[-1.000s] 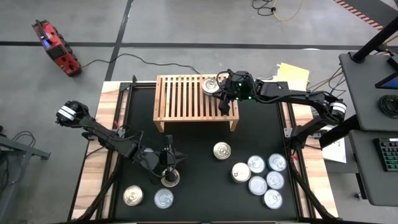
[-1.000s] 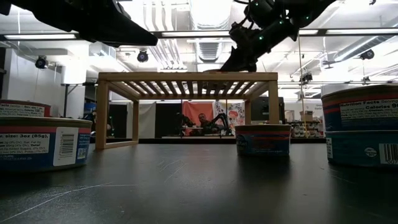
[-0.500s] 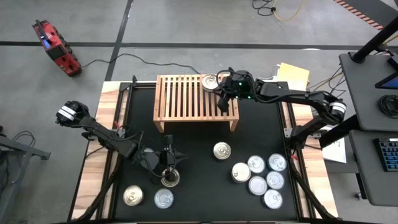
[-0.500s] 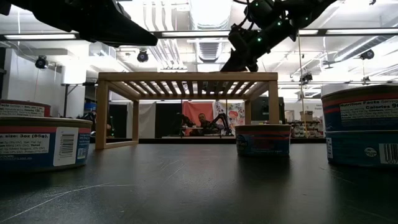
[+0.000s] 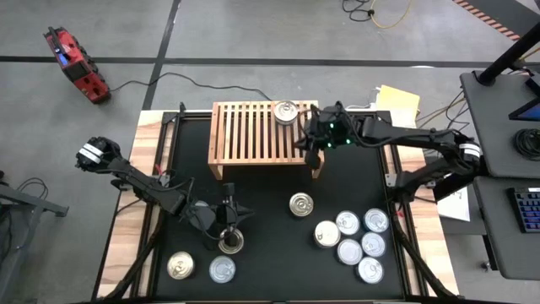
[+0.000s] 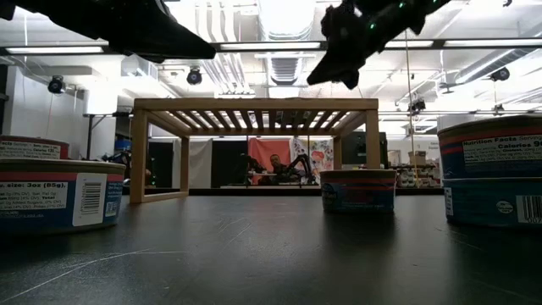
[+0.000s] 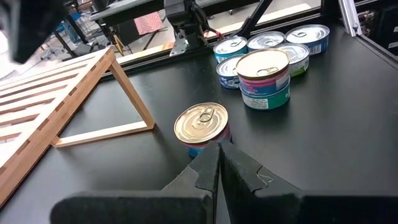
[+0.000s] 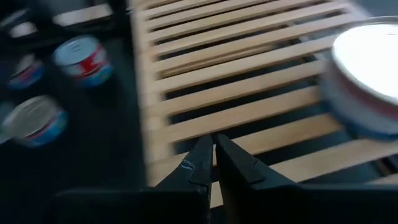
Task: Stack canned seafood by type on shelf
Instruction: Stack the blue and pink tuna can on top of the blue and pink tuna can
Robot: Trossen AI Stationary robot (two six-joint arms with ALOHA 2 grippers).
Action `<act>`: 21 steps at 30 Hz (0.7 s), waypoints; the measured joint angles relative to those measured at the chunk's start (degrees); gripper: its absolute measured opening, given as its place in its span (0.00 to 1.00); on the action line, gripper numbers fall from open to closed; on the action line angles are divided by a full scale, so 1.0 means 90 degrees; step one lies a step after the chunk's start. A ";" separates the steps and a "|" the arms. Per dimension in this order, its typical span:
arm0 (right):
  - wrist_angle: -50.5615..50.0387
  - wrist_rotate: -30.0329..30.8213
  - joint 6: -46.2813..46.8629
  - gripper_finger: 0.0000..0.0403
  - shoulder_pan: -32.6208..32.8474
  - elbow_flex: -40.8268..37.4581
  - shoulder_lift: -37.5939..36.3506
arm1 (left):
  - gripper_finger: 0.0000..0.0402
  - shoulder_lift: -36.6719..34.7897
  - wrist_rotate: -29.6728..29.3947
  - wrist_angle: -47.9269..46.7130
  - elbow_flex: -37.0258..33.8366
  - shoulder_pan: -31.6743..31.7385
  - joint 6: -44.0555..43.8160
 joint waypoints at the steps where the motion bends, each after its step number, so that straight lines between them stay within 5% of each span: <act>1: -0.0102 0.0001 0.0024 0.03 0.0132 0.0000 -0.0049 | 0.00 0.0000 0.0001 0.0027 0.0000 -0.0001 0.0000; 12: -0.0527 0.0001 0.0145 0.03 0.1500 -0.0083 -0.0140 | 0.00 -0.0002 0.0191 -0.0029 0.0001 -0.0014 -0.0869; 21: -0.0465 0.0004 0.0486 0.03 0.2125 -0.0478 -0.0135 | 0.00 -0.0002 0.2069 -0.0946 0.0368 -0.0014 -0.2284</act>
